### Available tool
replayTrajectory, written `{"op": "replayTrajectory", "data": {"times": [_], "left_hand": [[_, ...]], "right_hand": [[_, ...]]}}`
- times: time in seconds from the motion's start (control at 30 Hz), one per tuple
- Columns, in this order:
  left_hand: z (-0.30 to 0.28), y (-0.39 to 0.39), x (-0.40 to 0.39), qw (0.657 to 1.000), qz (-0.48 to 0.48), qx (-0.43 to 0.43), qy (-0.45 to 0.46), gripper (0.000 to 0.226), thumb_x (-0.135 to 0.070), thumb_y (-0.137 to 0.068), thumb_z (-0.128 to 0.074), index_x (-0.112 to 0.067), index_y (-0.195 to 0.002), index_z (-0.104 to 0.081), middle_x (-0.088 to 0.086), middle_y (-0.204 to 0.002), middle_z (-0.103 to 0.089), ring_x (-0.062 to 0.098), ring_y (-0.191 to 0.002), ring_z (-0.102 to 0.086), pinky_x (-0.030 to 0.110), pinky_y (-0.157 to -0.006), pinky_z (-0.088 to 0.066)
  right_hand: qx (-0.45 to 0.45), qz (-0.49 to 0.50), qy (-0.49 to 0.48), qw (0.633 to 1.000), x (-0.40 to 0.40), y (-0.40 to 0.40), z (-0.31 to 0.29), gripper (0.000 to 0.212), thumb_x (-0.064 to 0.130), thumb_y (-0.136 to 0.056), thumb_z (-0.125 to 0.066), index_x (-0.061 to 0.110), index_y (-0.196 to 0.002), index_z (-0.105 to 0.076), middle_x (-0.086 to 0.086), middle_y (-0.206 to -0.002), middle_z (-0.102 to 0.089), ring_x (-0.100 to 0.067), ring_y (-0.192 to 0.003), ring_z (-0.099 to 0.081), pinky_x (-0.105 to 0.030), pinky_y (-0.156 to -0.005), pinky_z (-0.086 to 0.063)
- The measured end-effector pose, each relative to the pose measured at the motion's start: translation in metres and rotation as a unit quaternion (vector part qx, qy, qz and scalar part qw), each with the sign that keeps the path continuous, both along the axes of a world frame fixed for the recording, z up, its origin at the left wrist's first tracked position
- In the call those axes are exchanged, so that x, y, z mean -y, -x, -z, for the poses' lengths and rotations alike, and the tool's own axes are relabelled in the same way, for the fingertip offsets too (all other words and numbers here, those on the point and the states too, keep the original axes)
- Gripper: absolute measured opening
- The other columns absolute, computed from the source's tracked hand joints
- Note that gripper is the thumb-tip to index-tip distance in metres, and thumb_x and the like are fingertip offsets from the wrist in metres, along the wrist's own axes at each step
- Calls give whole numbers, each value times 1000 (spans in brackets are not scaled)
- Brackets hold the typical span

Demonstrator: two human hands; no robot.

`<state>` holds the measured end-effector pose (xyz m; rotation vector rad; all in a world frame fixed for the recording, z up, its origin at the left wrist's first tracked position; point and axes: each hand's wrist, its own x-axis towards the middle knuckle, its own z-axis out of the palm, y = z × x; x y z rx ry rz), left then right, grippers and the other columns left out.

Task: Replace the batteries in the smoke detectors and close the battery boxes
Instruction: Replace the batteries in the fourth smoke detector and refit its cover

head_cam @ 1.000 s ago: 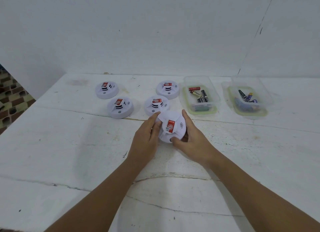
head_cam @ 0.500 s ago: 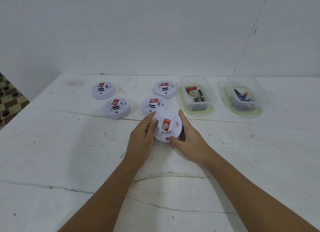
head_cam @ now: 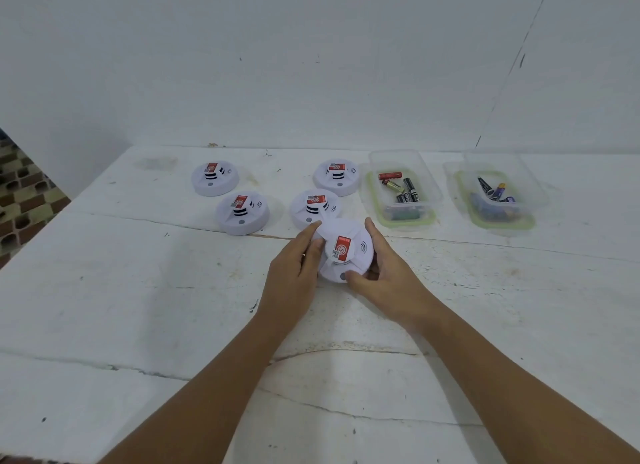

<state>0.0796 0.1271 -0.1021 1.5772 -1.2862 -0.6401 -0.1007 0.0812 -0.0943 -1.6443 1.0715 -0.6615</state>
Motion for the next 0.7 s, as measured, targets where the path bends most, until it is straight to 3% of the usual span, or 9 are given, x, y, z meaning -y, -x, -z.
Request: {"op": "replayTrajectory", "data": {"times": [0.2, 0.37, 0.53, 0.7], "left_hand": [[0, 0, 0, 1000, 5, 15, -3, 42, -39, -110, -43, -32, -151, -52, -16, -131, -68, -2, -115, -61, 18, -93, -54], [1, 0, -1, 1000, 2, 9, -4, 41, -41, -110, -43, -33, -149, -54, -15, -128, -69, 3, -113, -64, 33, -93, -58], [-2, 0, -2, 1000, 4, 9, -9, 42, -40, -110, -43, -32, -150, -53, -16, -134, -67, 1, -120, -61, 30, -98, -56], [-2, 1, -3, 1000, 7, 5, -8, 42, -40, -110, -42, -32, -150, -52, -14, -133, -67, 3, -118, -62, 35, -95, -59]], "right_hand": [[-1, -10, -16, 1000, 0, 0, -4, 106, 11, -92, -73, 37, -166, -2, 32, -136, -53, 4, -119, -62, -26, -100, -55], [-11, -11, -19, 1000, 1, -1, -5, 106, 12, -92, -72, 35, -166, 0, 30, -138, -53, 5, -121, -61, -29, -104, -54], [-16, -16, -14, 1000, 0, -1, -6, 107, 14, -92, -72, 37, -166, 2, 29, -139, -53, 2, -121, -62, -36, -106, -54], [-22, -17, -4, 1000, 0, -1, -6, 106, 14, -92, -71, 38, -166, 2, 34, -134, -53, 1, -118, -64, -35, -103, -56]]}}
